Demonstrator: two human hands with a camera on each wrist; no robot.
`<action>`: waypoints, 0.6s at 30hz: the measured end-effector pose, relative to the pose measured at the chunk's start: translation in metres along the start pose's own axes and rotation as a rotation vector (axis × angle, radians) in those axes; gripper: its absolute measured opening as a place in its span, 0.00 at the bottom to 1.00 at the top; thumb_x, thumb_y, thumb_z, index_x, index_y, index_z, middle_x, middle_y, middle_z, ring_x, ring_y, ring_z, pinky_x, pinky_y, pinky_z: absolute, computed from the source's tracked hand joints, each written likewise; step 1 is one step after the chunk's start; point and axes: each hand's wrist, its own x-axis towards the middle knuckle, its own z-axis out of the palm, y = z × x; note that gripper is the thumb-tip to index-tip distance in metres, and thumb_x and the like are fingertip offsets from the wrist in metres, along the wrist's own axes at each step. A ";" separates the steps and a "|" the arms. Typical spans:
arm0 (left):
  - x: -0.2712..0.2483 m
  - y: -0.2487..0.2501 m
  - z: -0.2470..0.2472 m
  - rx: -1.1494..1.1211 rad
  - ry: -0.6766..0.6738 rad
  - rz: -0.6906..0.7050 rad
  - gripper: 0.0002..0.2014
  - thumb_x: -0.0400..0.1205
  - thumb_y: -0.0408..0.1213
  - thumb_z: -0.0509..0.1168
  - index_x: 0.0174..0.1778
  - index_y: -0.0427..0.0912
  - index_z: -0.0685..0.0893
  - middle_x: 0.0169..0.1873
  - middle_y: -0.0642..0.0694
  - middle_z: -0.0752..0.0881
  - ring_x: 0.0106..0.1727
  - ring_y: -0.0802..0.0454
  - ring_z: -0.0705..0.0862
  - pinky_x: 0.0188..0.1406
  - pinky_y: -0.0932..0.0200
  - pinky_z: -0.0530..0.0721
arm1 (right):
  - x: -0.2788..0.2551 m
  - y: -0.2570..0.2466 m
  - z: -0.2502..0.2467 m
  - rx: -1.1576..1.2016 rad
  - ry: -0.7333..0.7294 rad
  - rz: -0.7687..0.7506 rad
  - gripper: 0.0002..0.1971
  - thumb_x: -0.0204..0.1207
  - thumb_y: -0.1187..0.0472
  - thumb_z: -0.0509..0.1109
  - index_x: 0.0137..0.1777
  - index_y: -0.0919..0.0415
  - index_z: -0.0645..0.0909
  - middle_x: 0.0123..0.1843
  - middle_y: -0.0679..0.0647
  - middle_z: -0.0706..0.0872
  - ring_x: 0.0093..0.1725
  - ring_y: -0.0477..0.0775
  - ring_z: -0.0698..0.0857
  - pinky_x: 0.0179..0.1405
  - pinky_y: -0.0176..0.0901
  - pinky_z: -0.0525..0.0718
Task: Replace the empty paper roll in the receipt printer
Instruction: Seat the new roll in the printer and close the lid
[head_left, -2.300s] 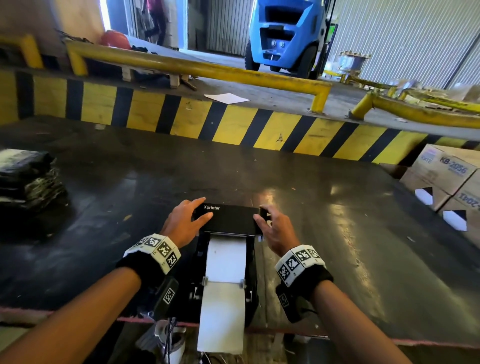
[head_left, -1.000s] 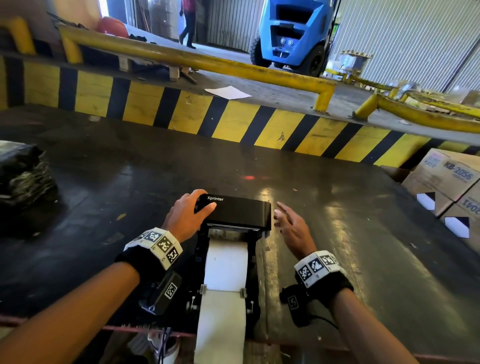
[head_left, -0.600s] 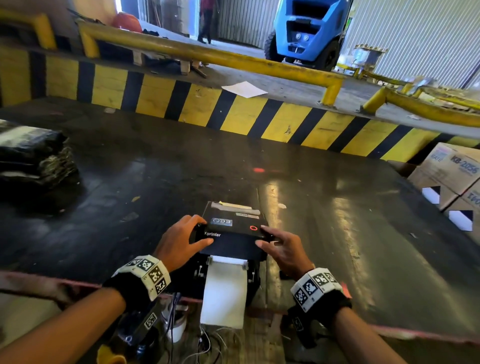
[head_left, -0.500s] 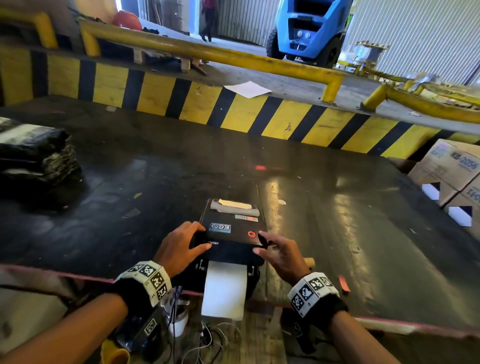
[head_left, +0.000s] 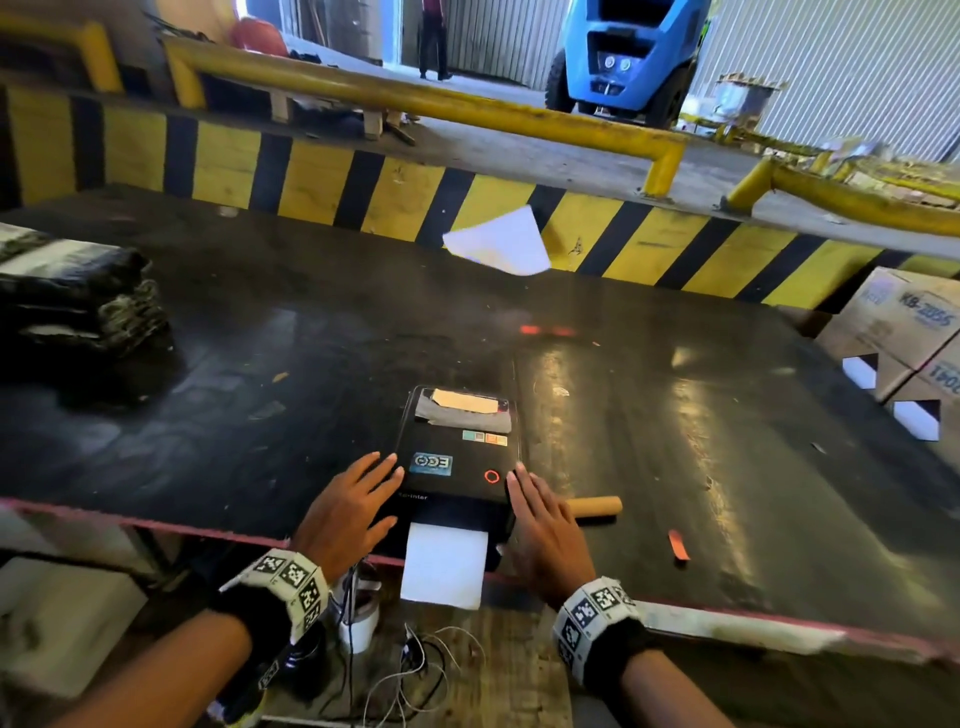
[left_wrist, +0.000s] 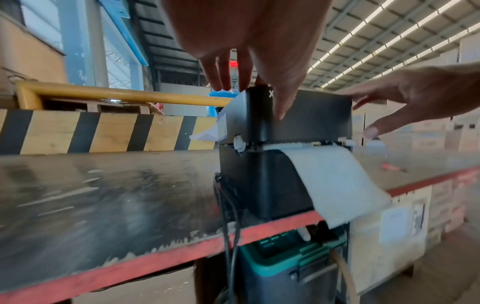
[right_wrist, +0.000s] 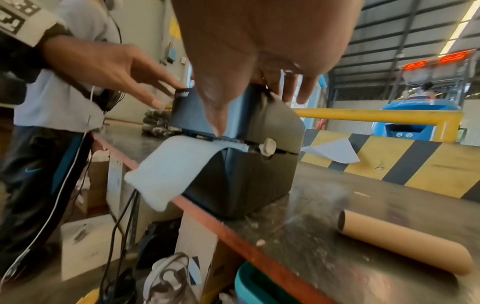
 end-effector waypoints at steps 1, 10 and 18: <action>-0.001 0.001 -0.001 0.042 -0.009 0.018 0.38 0.55 0.46 0.84 0.62 0.40 0.84 0.61 0.42 0.87 0.62 0.42 0.86 0.51 0.49 0.89 | -0.002 0.000 0.004 -0.037 -0.008 0.006 0.53 0.52 0.45 0.83 0.76 0.62 0.63 0.78 0.60 0.72 0.74 0.60 0.74 0.69 0.58 0.78; -0.007 -0.002 0.019 0.200 -0.167 0.060 0.52 0.49 0.50 0.84 0.68 0.38 0.69 0.64 0.37 0.85 0.62 0.40 0.86 0.55 0.47 0.88 | -0.005 0.000 0.029 -0.050 -0.073 0.049 0.62 0.45 0.39 0.84 0.78 0.62 0.59 0.80 0.59 0.66 0.79 0.57 0.59 0.80 0.50 0.41; 0.003 -0.004 0.036 0.252 -0.133 0.063 0.51 0.49 0.53 0.84 0.63 0.34 0.71 0.59 0.33 0.87 0.57 0.38 0.88 0.50 0.45 0.88 | 0.005 0.007 0.038 -0.094 0.068 0.012 0.56 0.41 0.43 0.86 0.71 0.61 0.67 0.74 0.61 0.77 0.73 0.57 0.66 0.73 0.53 0.71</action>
